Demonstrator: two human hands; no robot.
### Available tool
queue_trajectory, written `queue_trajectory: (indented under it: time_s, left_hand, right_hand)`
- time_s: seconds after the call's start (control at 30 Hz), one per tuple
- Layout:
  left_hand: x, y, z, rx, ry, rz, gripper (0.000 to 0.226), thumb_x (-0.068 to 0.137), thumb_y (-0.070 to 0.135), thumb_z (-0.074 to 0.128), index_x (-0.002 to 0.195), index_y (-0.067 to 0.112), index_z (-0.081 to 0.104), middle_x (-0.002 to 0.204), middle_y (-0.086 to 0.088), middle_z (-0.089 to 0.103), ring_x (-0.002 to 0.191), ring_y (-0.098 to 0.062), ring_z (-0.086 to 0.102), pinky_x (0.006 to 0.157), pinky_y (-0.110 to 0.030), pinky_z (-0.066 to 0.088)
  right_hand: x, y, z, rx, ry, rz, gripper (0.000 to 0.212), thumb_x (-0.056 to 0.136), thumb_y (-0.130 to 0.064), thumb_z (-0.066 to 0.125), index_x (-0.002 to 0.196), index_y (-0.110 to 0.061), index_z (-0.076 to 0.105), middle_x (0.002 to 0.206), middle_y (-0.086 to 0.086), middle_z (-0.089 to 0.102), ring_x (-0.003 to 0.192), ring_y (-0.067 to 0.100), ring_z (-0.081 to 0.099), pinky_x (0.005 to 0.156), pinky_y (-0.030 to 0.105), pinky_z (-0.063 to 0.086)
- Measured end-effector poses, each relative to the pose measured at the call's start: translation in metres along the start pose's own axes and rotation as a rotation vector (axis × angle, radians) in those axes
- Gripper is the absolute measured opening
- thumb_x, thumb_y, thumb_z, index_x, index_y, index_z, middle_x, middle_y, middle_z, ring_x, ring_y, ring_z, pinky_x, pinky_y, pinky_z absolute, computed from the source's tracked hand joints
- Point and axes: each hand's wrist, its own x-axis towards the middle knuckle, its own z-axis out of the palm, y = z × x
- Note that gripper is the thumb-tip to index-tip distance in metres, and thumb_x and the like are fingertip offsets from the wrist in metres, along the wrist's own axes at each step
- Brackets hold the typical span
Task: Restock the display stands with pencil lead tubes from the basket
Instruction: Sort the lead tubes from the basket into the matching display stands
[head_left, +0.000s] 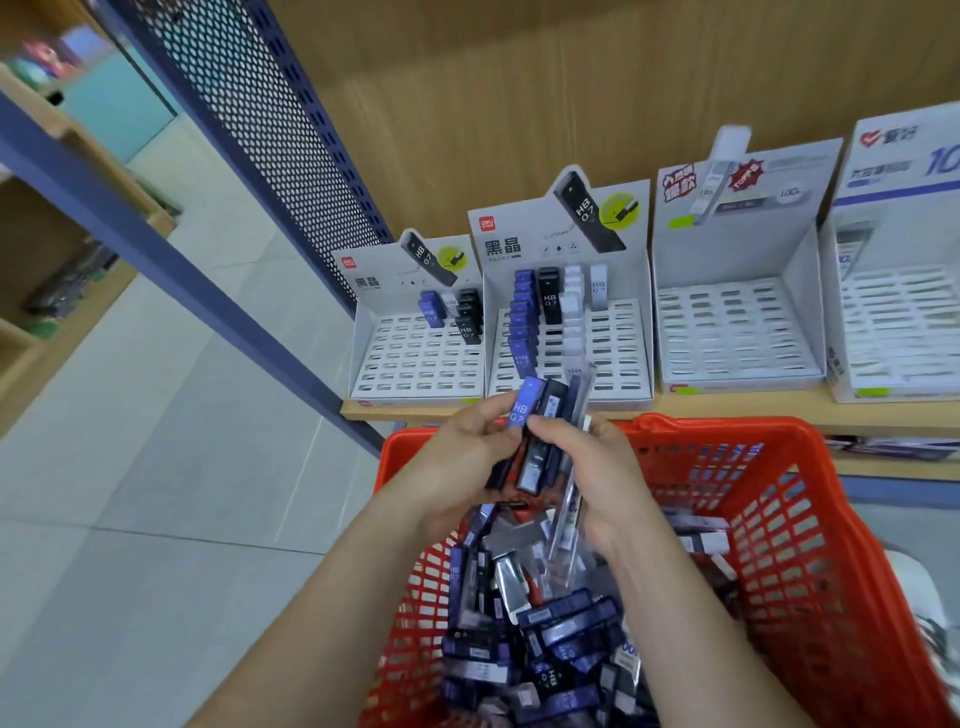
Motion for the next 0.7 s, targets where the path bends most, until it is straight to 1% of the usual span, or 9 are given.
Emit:
queue_trajectory:
  time_s: [0.1,0.2,0.27,0.37,0.4,0.47,0.5,0.6,0.7]
  left_hand:
    - [-0.003,0.003,-0.01,0.094,0.094,0.086,0.022,0.093,0.007,0.059,0.104,0.021,0.072,0.088,-0.014,0.068,0.072,-0.022,0.055,0.065,-0.03,0.048]
    - [-0.004,0.006,-0.018,0.157,0.193,0.142,0.015,0.085,0.011,0.07,0.096,0.019,0.075,0.09,-0.017,0.073,0.078,-0.033,0.065,0.081,-0.044,0.054]
    - [-0.005,0.006,-0.021,0.24,0.163,0.151,0.017,0.087,0.015,0.069,0.101,0.021,0.075,0.092,-0.008,0.075,0.089,-0.031,0.069,0.089,-0.045,0.054]
    - [-0.003,0.003,-0.02,0.403,0.131,0.171,0.018,0.09,0.019,0.065,0.104,0.026,0.074,0.091,0.002,0.075,0.084,-0.015,0.067,0.083,-0.036,0.054]
    - [-0.002,0.002,-0.019,0.485,0.126,0.207,0.017,0.09,0.02,0.065,0.104,0.026,0.074,0.09,0.005,0.074,0.083,-0.011,0.066,0.083,-0.035,0.053]
    - [0.001,-0.001,-0.014,0.609,0.122,0.287,0.02,0.089,0.021,0.066,0.109,0.027,0.07,0.088,0.008,0.072,0.082,-0.008,0.065,0.083,-0.033,0.054]
    - [0.002,-0.001,-0.011,0.658,0.123,0.318,0.027,0.089,0.021,0.066,0.115,0.029,0.066,0.085,0.008,0.071,0.078,-0.006,0.064,0.079,-0.029,0.053]
    - [0.006,0.003,-0.006,0.738,0.125,0.366,0.042,0.088,0.022,0.068,0.126,0.037,0.057,0.083,0.008,0.07,0.072,-0.003,0.061,0.073,-0.018,0.048]
    - [0.02,0.013,-0.008,0.56,0.27,0.375,0.024,0.085,0.021,0.072,0.107,0.03,0.07,0.091,0.007,0.071,0.084,-0.005,0.064,0.08,-0.022,0.05]
  right_hand:
    - [0.001,-0.002,-0.002,0.019,0.033,-0.028,0.005,0.085,-0.012,0.074,0.088,-0.012,0.069,0.081,0.013,0.075,0.069,0.027,0.072,0.067,0.046,0.061]
    - [0.002,-0.005,-0.005,0.048,0.04,-0.076,0.007,0.086,-0.017,0.074,0.09,-0.013,0.069,0.081,0.011,0.076,0.069,0.024,0.074,0.055,0.036,0.059]
    - [0.002,-0.006,-0.006,0.047,0.046,-0.089,0.008,0.085,-0.016,0.074,0.089,-0.013,0.069,0.08,0.01,0.076,0.068,0.024,0.074,0.056,0.036,0.059]
    - [0.003,-0.009,-0.007,-0.006,0.047,-0.08,0.01,0.083,-0.015,0.077,0.089,-0.013,0.069,0.082,0.012,0.076,0.071,0.026,0.073,0.067,0.044,0.062]
    - [0.003,-0.009,-0.007,-0.049,0.035,-0.094,0.02,0.08,-0.019,0.08,0.095,-0.011,0.07,0.088,0.012,0.076,0.076,0.026,0.074,0.074,0.046,0.061]
    - [0.001,-0.013,-0.003,-0.156,0.006,-0.11,0.064,0.066,-0.035,0.089,0.118,-0.007,0.065,0.108,0.011,0.073,0.094,0.024,0.072,0.088,0.048,0.058]
    - [0.001,-0.014,-0.003,-0.192,-0.001,-0.107,0.074,0.062,-0.038,0.09,0.124,-0.007,0.063,0.112,0.009,0.073,0.1,0.024,0.071,0.093,0.049,0.056]
    - [0.005,-0.014,-0.011,-0.168,0.005,-0.12,0.028,0.08,-0.021,0.081,0.105,-0.013,0.071,0.097,0.007,0.077,0.092,0.026,0.073,0.09,0.05,0.057]
    - [0.004,-0.014,-0.023,-0.05,0.06,-0.097,0.006,0.085,-0.02,0.075,0.084,-0.016,0.071,0.078,0.008,0.073,0.069,0.023,0.071,0.065,0.043,0.061]
